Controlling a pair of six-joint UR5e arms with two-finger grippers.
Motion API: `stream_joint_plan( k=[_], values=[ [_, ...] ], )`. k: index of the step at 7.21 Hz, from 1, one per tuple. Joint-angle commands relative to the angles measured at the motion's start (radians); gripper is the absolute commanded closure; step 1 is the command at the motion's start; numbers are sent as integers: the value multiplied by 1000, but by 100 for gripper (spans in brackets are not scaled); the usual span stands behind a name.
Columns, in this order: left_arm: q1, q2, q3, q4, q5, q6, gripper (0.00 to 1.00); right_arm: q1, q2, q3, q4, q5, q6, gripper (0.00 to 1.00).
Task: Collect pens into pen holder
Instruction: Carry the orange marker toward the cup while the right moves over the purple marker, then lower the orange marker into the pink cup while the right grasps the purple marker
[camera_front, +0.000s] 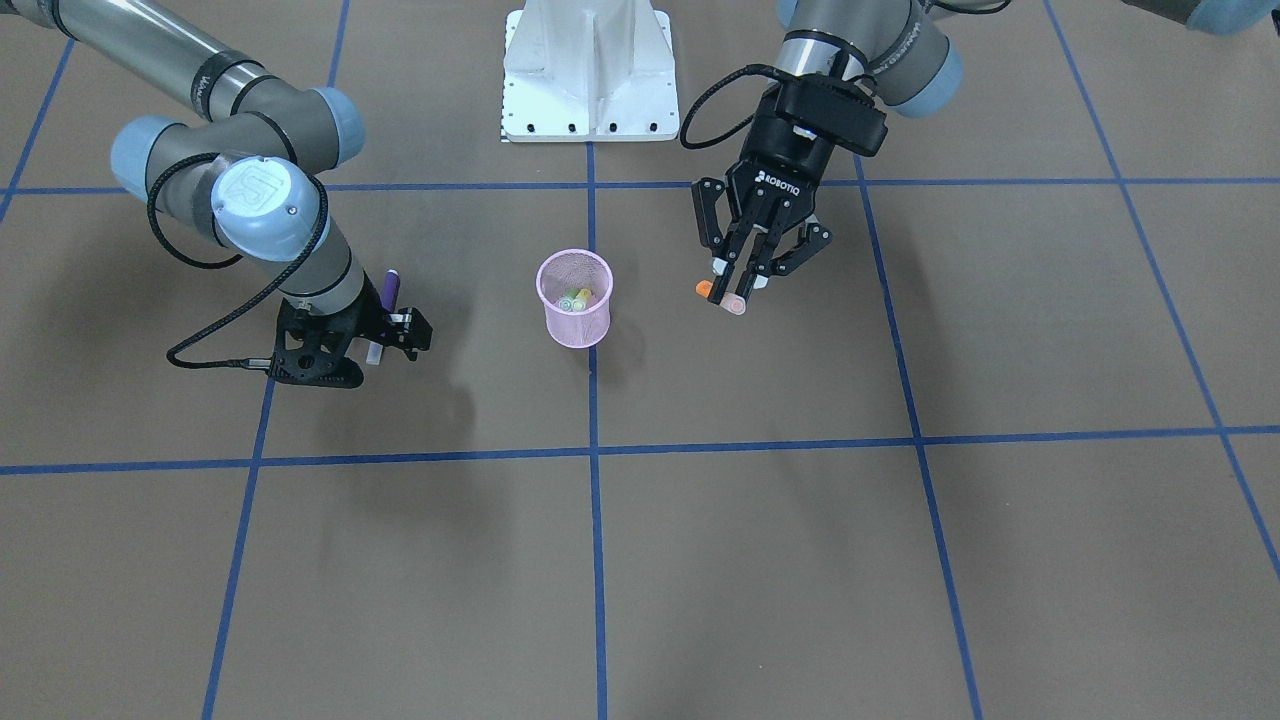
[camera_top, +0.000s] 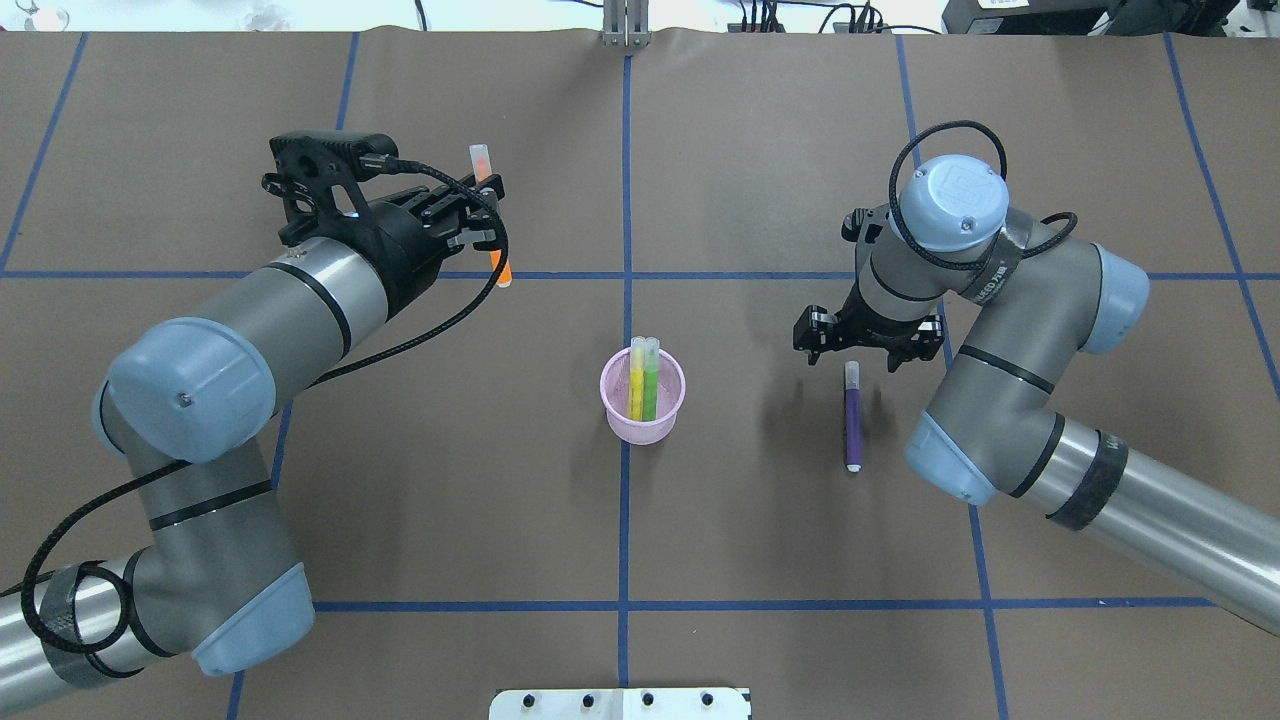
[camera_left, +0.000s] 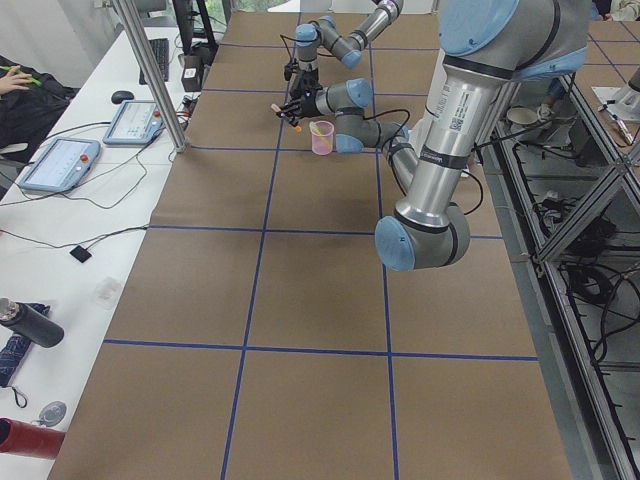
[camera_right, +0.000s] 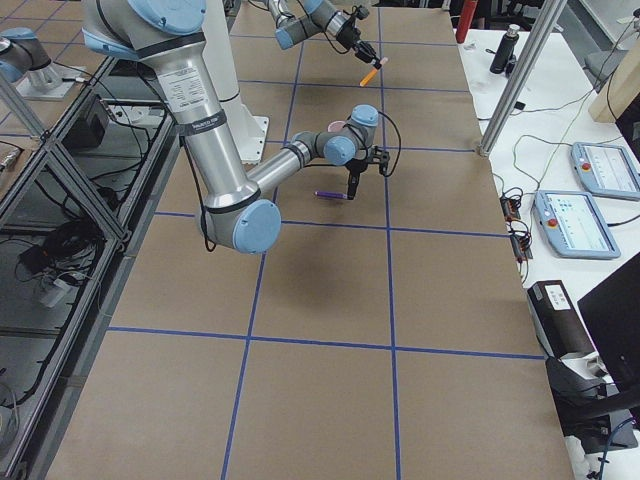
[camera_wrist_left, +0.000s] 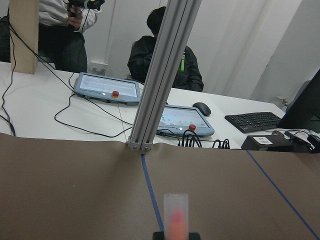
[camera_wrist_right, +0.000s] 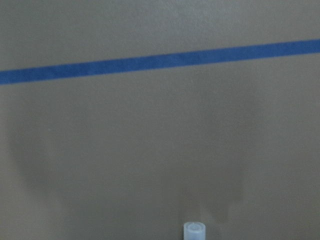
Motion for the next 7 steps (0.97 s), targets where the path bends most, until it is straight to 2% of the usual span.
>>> stream_joint_plan(
  k=[1, 2, 3, 6, 7],
  values=[
    [1, -1, 1, -1, -3, 1, 100, -9, -24, 9, 17, 18, 69, 4],
    [4, -1, 1, 1, -3, 1, 100, -18, -36, 11, 34, 18, 95, 23],
    [5, 1, 1, 1, -3, 1, 100, -24, -38, 3, 49, 18, 95, 34],
    [50, 1, 2, 1, 11, 0, 100, -27, -39, -2, 69, 21, 94, 42],
    [51, 1, 2, 1, 13, 0, 100, -27, -48, 4, 69, 21, 94, 52]
  ],
)
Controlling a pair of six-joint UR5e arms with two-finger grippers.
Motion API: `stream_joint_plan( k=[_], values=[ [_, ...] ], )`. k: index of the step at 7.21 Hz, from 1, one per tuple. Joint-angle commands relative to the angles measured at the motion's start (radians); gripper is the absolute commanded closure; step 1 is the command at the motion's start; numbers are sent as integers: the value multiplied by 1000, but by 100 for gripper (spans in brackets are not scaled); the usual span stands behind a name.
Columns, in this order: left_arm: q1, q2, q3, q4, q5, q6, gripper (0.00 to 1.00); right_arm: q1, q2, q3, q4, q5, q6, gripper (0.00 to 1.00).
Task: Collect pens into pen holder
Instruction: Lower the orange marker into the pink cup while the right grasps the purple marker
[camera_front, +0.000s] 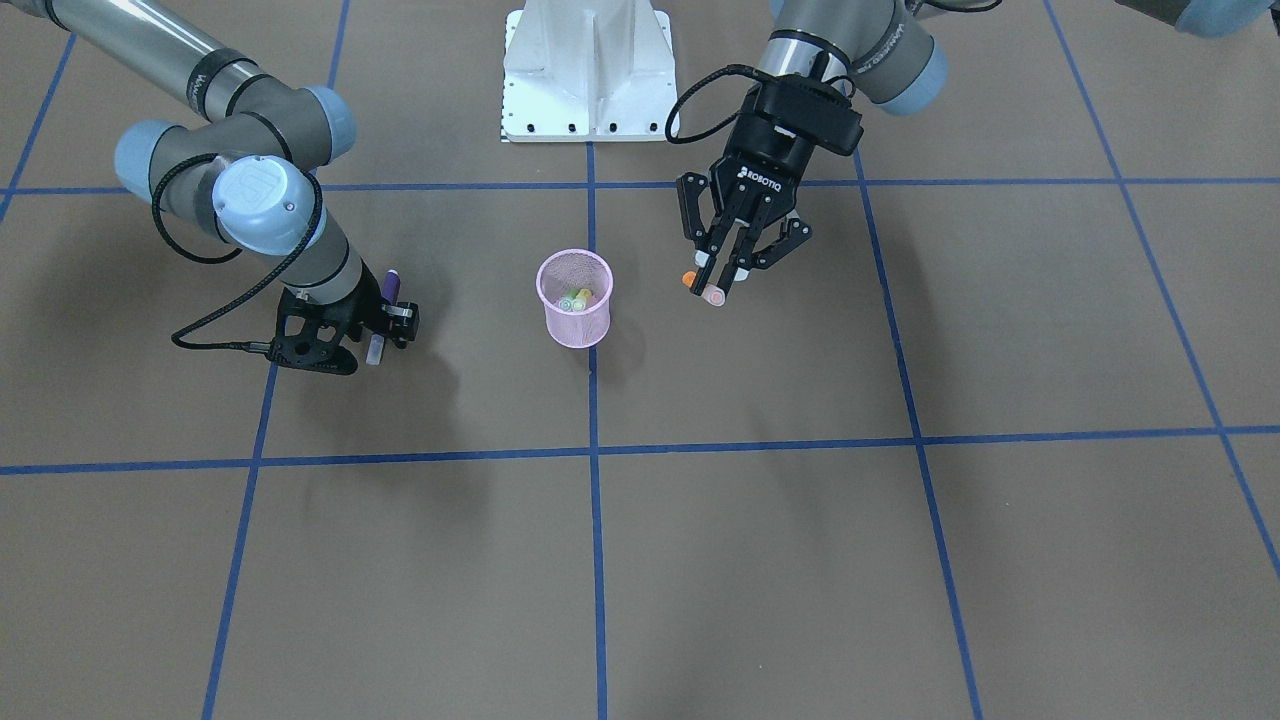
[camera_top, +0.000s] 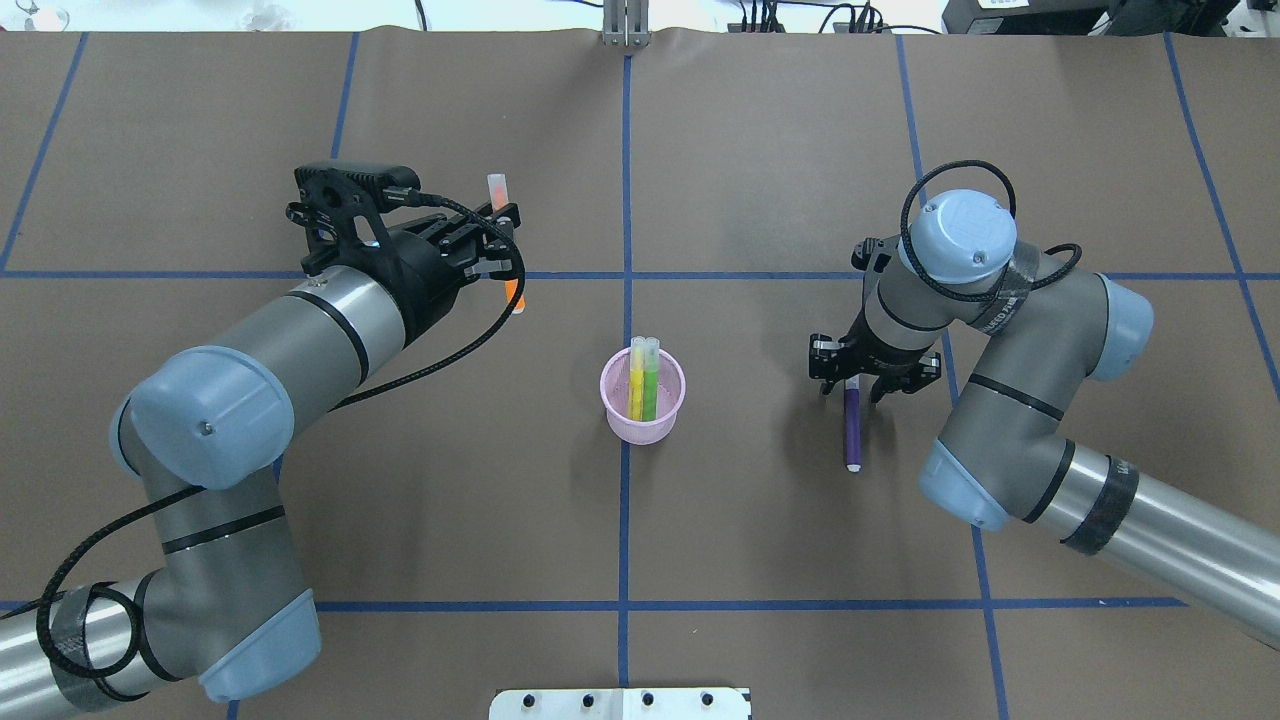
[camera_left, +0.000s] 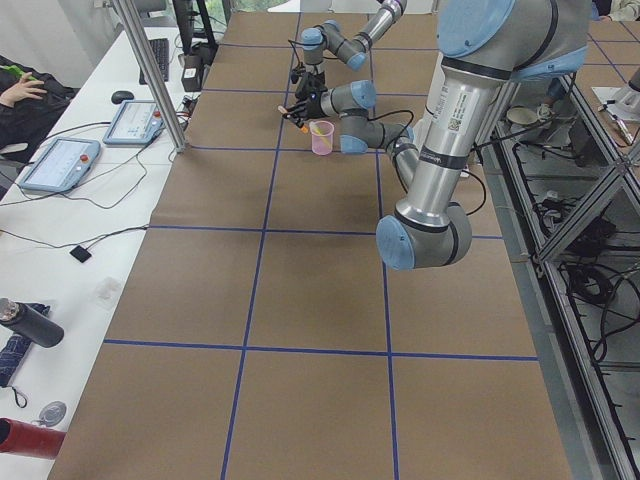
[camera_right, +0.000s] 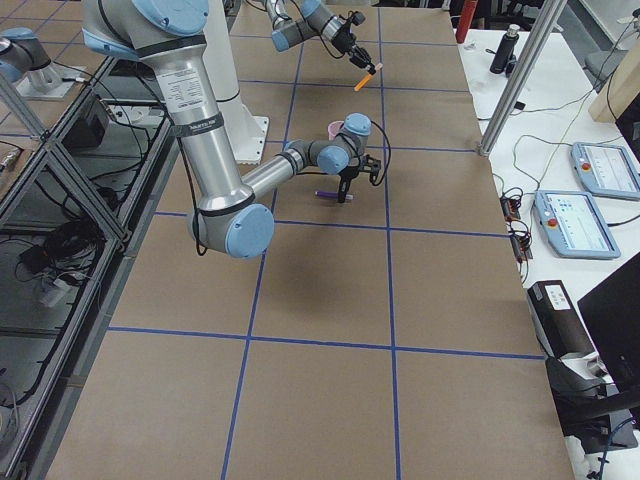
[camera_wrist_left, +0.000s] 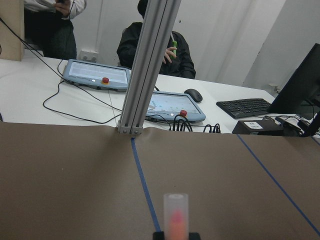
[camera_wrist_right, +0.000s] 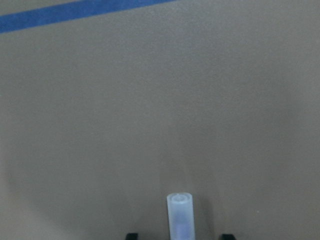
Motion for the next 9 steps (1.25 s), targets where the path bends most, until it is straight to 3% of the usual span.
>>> stream_joint_plan(
  k=[1, 3, 4, 5, 6, 9],
  values=[
    [8, 0, 0, 2, 3, -1, 100, -1, -15, 8, 1, 2, 0, 60],
    [19, -2, 0, 2, 5, -4, 100, 1, -22, 12, 3, 2, 0, 75],
    [22, 0, 0, 2, 5, -6, 100, 0, -23, 13, 4, 1, 0, 94],
    [24, 0, 0, 2, 5, -6, 100, -1, -23, 14, 4, 2, 0, 100],
    [28, 0, 0, 2, 8, -7, 100, 3, -23, 31, 3, 4, -6, 100],
    [157, -28, -8, 2, 161, -9, 100, 67, -27, 95, -3, 82, -15, 100]
  ],
)
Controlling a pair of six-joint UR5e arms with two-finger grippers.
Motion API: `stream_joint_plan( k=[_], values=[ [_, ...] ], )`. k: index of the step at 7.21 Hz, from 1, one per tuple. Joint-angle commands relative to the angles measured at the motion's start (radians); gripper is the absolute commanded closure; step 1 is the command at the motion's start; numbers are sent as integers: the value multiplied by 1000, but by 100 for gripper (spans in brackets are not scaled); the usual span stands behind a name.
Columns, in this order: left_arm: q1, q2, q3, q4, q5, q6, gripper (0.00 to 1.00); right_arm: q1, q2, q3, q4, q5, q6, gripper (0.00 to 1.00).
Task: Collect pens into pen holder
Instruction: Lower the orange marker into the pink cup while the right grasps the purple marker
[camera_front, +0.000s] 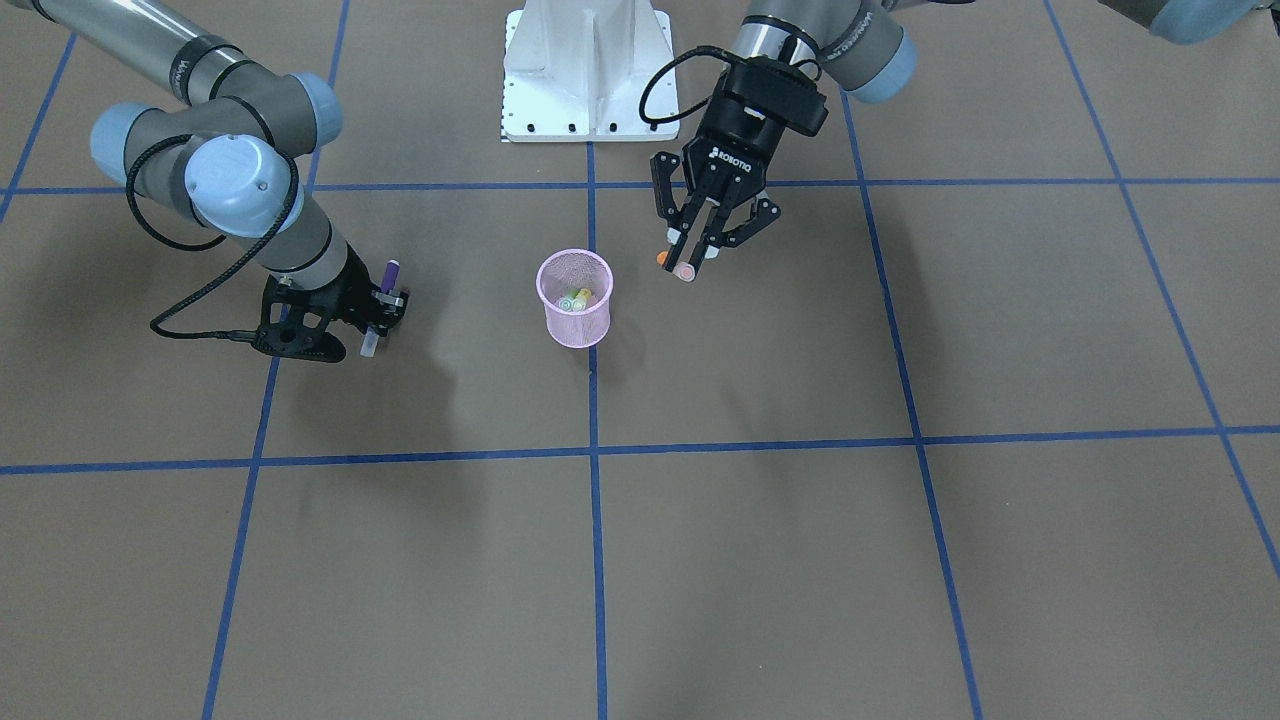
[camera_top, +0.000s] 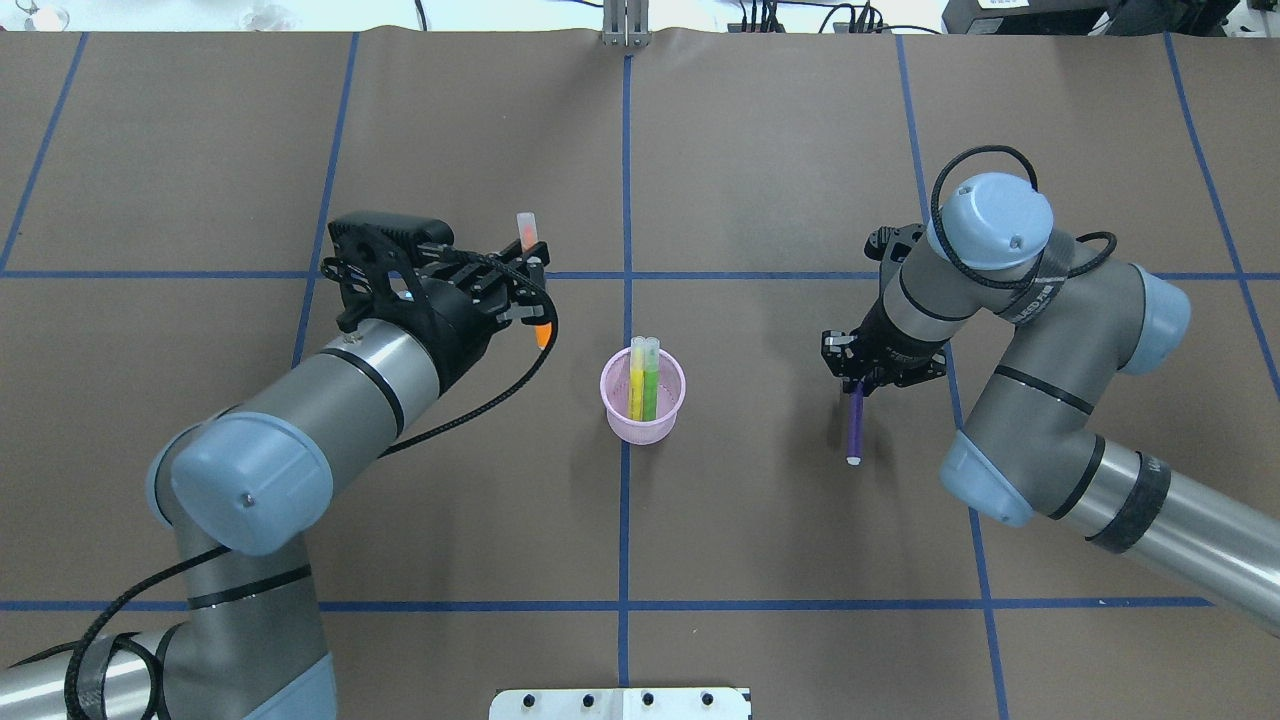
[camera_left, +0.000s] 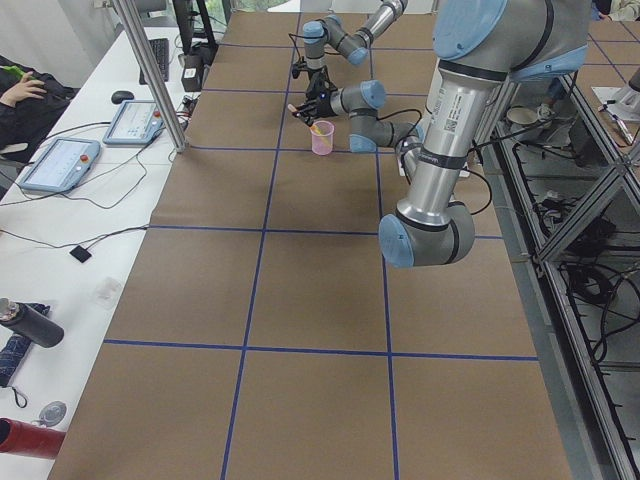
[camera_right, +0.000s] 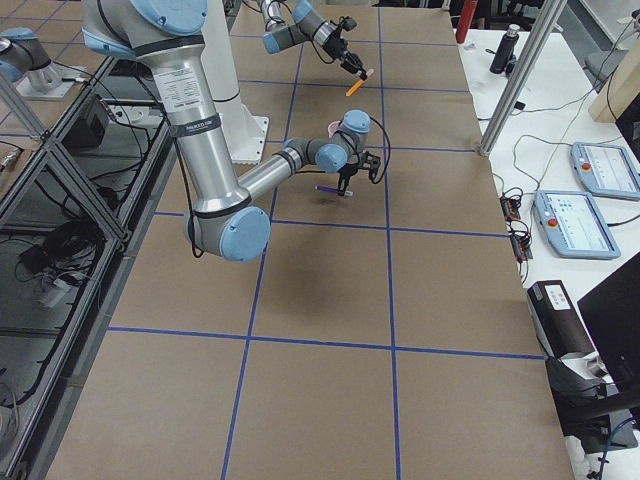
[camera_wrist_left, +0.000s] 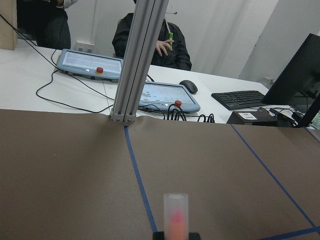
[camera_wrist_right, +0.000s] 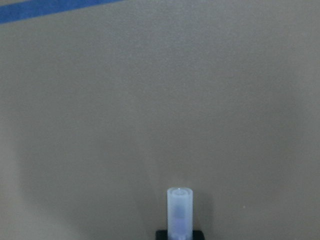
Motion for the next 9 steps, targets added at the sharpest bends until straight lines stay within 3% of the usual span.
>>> stream_joint_plan(
  k=[1, 6, 9],
  values=[
    [90, -44, 16, 3, 82, 1, 100, 49, 1, 37, -2, 37, -4, 100],
    [95, -187, 190, 1, 106, 3, 100, 88, 2, 86, 1, 44, -5, 100],
    [95, -190, 245, -14, 106, 0, 100, 105, 1, 112, 2, 35, -13, 100]
  ],
)
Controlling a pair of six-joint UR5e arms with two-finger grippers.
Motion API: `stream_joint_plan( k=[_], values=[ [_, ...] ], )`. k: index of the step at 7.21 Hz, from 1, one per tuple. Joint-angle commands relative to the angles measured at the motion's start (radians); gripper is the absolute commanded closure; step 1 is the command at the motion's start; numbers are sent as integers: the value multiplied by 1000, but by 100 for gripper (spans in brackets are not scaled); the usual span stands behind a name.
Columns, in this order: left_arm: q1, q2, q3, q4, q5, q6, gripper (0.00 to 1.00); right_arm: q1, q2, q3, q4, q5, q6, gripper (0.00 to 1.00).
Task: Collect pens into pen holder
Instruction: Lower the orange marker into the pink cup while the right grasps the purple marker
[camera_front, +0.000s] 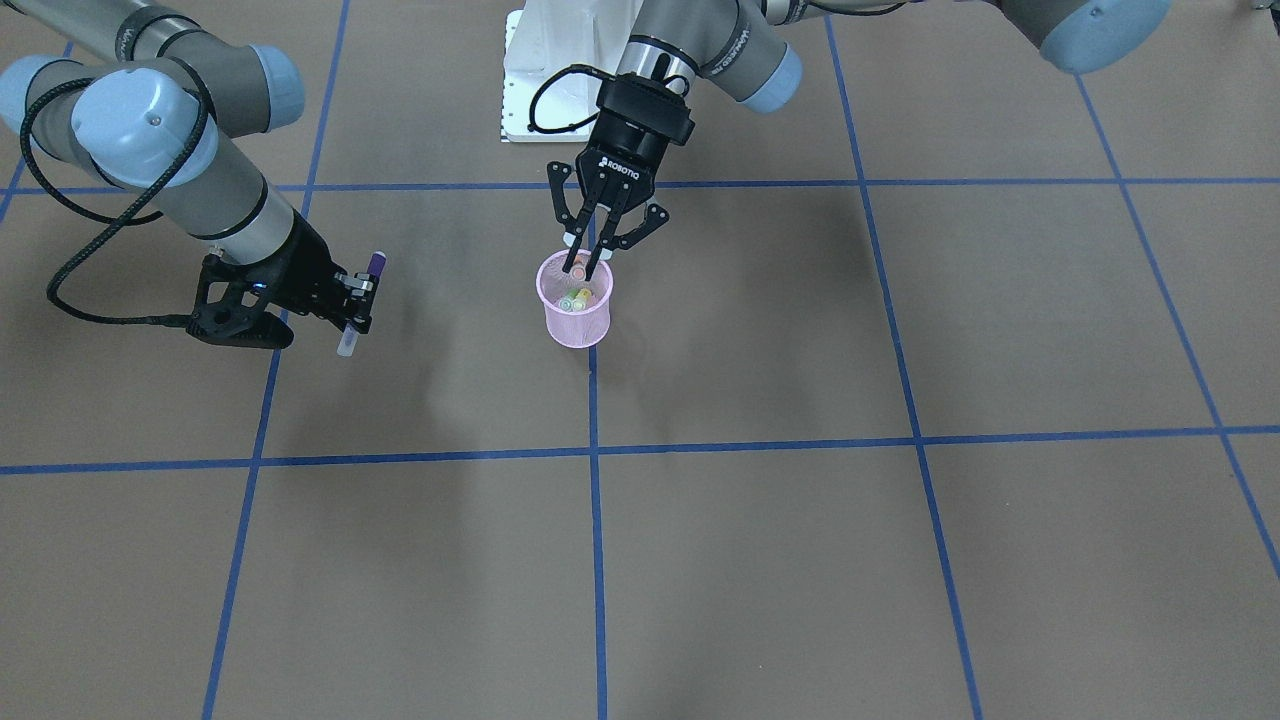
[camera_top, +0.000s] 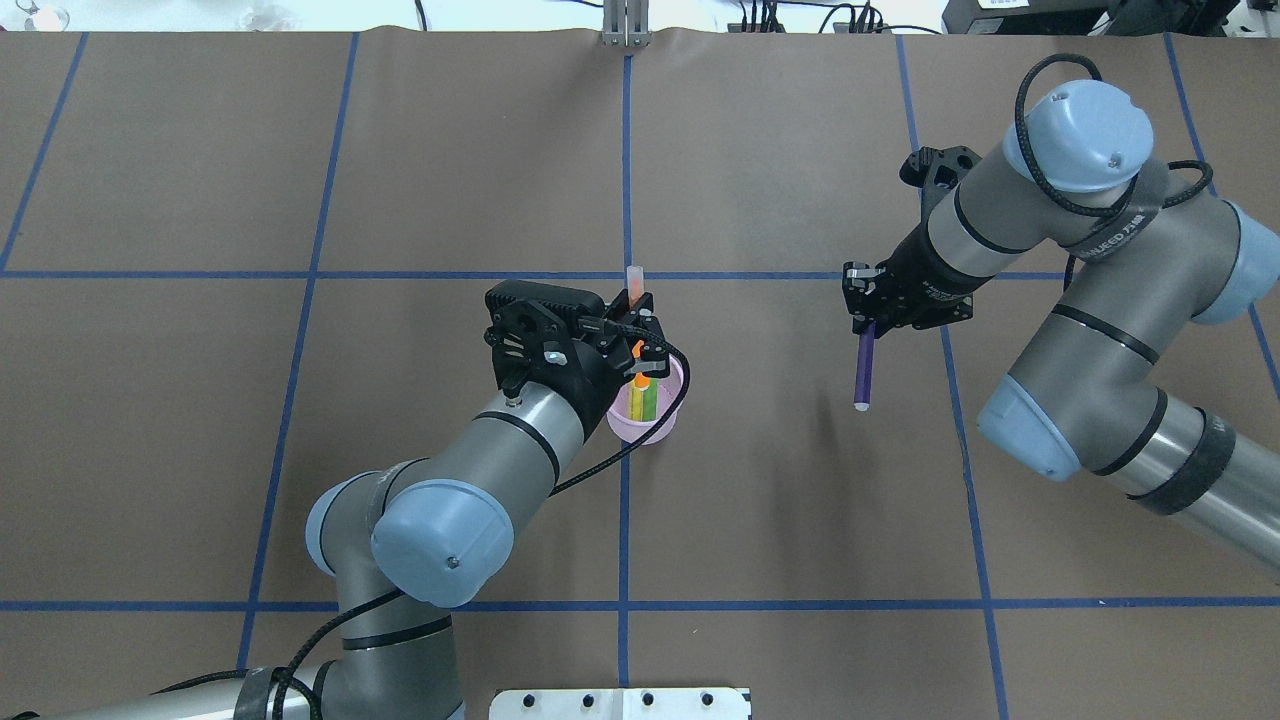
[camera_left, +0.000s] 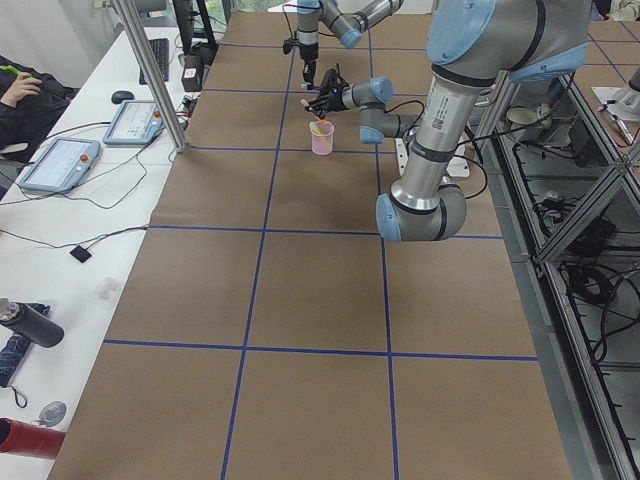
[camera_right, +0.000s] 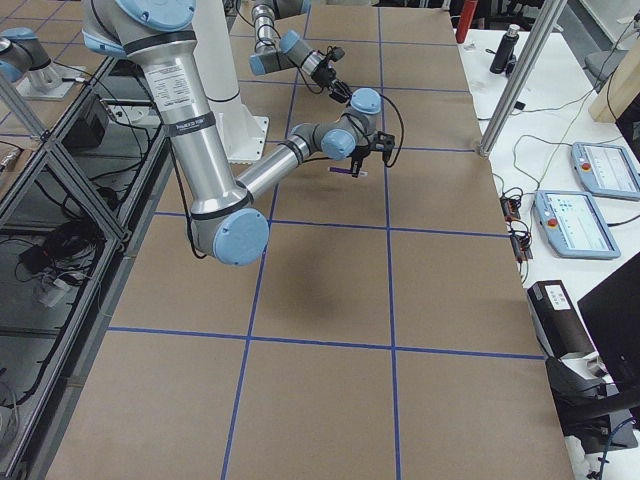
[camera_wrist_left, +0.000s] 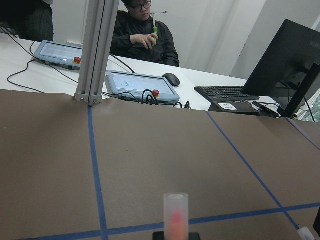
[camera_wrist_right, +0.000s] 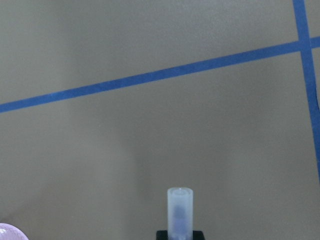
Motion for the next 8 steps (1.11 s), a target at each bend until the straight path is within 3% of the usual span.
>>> stream_joint_plan(
  k=[1, 4, 5, 7, 8],
  values=[
    [3, -1, 37, -37, 0, 0, 100, 9, 0, 14, -1, -5, -1, 100],
    [6, 1, 69, -39, 12, -2, 100, 14, 0, 66, 4, -37, -1, 100],
    [6, 2, 66, -39, 10, -5, 78, 18, 1, 99, 2, -73, -1, 100],
    [5, 13, 60, -39, 7, -3, 10, 70, 15, 167, 5, -106, -1, 100],
    [5, 13, 54, -39, 6, 0, 2, 71, 24, 204, 40, -199, -1, 100]
  ],
)
